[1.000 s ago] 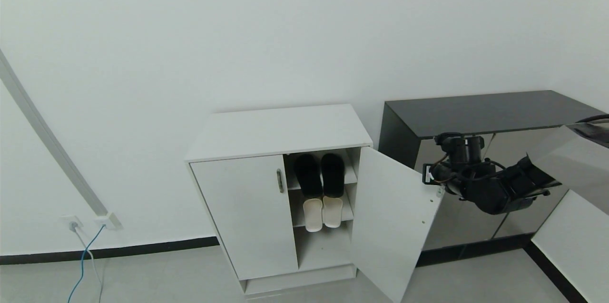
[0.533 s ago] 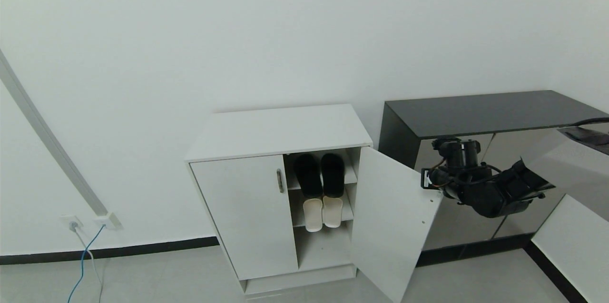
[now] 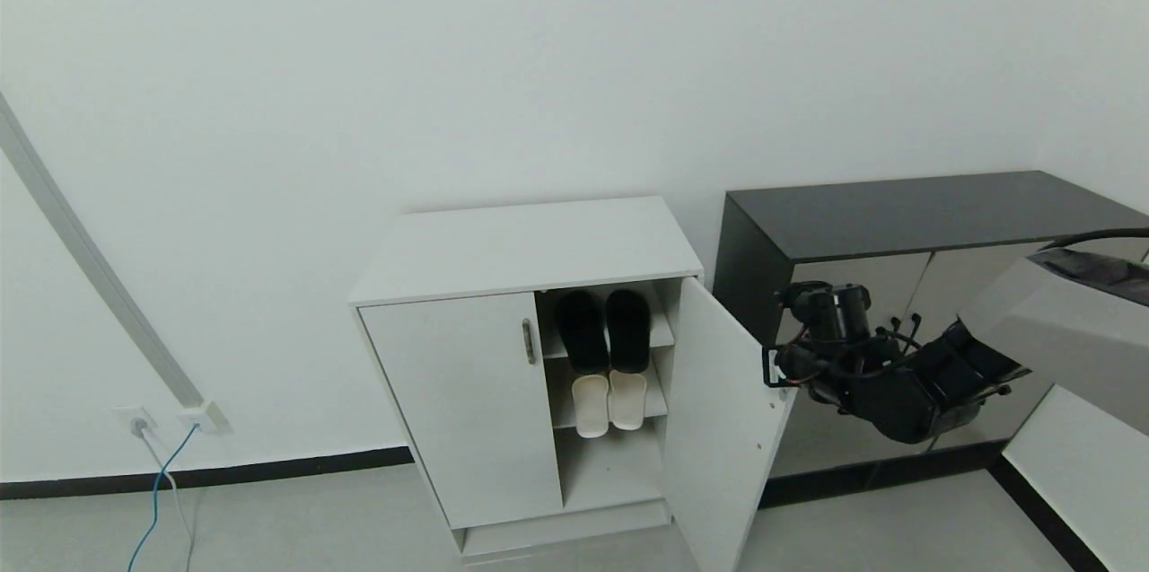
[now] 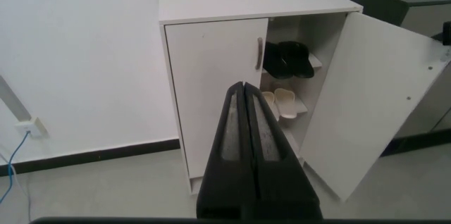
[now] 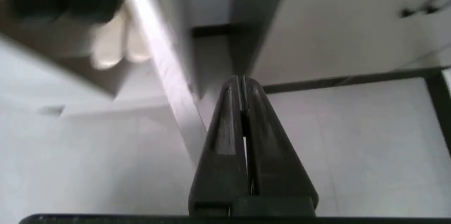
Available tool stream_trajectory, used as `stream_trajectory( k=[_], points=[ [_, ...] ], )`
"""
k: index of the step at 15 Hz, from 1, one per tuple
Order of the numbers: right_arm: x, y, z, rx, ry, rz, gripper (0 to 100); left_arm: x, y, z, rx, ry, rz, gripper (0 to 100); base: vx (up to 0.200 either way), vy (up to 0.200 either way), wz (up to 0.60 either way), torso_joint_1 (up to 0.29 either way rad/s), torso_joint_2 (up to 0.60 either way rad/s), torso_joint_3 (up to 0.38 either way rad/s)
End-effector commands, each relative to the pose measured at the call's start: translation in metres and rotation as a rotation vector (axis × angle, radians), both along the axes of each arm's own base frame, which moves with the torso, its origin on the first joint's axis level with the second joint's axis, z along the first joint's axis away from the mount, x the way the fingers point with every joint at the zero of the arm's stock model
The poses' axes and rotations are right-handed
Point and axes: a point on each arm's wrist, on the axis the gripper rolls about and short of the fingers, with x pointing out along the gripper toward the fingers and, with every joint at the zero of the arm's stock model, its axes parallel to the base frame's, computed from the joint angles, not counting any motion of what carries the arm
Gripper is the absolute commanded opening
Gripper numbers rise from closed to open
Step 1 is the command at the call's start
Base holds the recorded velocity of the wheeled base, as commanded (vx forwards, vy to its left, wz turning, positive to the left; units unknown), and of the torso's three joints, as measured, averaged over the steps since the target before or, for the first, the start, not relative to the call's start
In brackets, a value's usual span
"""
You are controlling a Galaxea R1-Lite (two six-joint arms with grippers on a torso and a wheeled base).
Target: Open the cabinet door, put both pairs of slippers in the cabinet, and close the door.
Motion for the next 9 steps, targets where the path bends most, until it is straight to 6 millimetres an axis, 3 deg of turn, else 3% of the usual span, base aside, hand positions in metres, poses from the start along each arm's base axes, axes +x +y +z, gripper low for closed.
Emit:
stream_trajectory(
  k=[1, 5, 9],
  points=[
    [-0.027, 0.025, 0.015, 0.005, -0.009, 0.081, 0, 0.0, 0.0, 0.0, 0.0, 0.0, 0.002, 0, 0.0, 0.0, 0.0, 0.0, 0.0, 0.0],
    [-0.064, 0.049, 0.035, 0.046, -0.02, 0.179, 0, 0.0, 0.0, 0.0, -0.005, 0.0, 0.002, 0, 0.0, 0.0, 0.0, 0.0, 0.0, 0.0],
    [-0.091, 0.055, 0.053, 0.063, -0.037, 0.258, 0, 0.0, 0.0, 0.0, -0.005, 0.0, 0.002, 0, 0.0, 0.0, 0.0, 0.0, 0.0, 0.0]
  ],
)
